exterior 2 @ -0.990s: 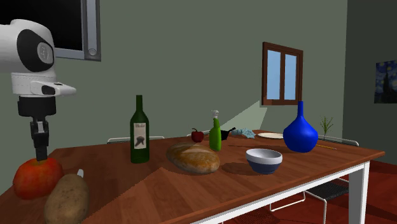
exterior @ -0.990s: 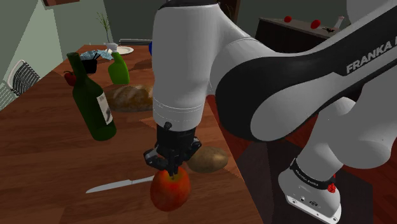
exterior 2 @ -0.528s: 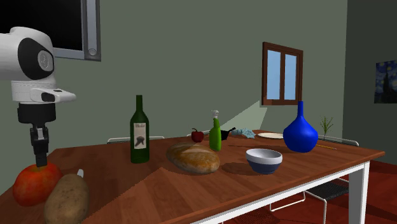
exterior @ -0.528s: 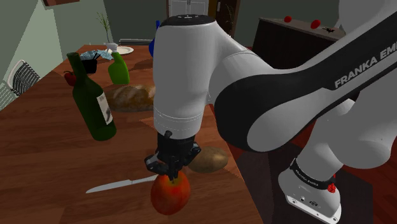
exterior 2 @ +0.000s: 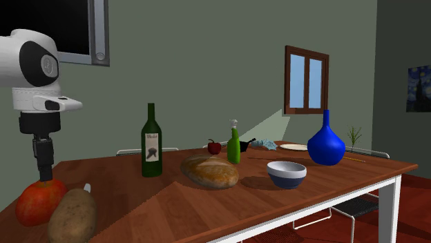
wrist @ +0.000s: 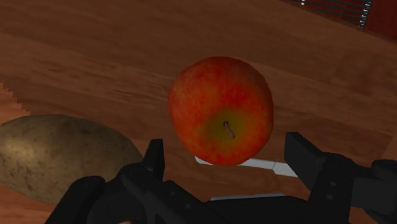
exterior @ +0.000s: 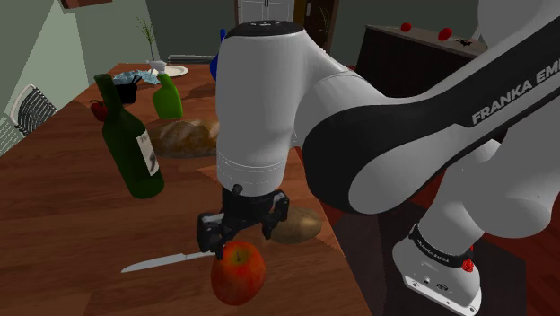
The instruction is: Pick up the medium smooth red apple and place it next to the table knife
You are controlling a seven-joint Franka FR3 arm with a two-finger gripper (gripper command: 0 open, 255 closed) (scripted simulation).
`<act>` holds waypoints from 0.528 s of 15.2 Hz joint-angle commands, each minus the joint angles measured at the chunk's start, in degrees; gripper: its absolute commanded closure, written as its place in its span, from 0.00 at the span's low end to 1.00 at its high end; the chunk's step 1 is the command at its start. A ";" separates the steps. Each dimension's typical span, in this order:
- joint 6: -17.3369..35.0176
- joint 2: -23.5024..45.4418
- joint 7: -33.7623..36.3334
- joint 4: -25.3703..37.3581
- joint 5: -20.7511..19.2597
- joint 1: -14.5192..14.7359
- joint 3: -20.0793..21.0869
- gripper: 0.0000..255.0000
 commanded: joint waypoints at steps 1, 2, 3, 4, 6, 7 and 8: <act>0.00 0.00 0.00 0.00 0.00 0.00 0.00 0.00; -2.06 -1.28 -0.50 0.91 0.62 0.13 -0.42 0.00; -4.12 -2.46 -0.93 1.89 1.13 0.23 -0.83 0.00; -6.16 -3.53 -1.29 2.95 1.54 0.32 -1.26 0.00; -7.76 -4.30 -1.53 3.83 1.80 0.40 -1.61 0.00; -7.76 -4.30 -1.53 3.83 1.80 0.40 -1.61 0.00; -7.76 -4.31 -1.53 3.83 1.80 0.40 -1.61 0.00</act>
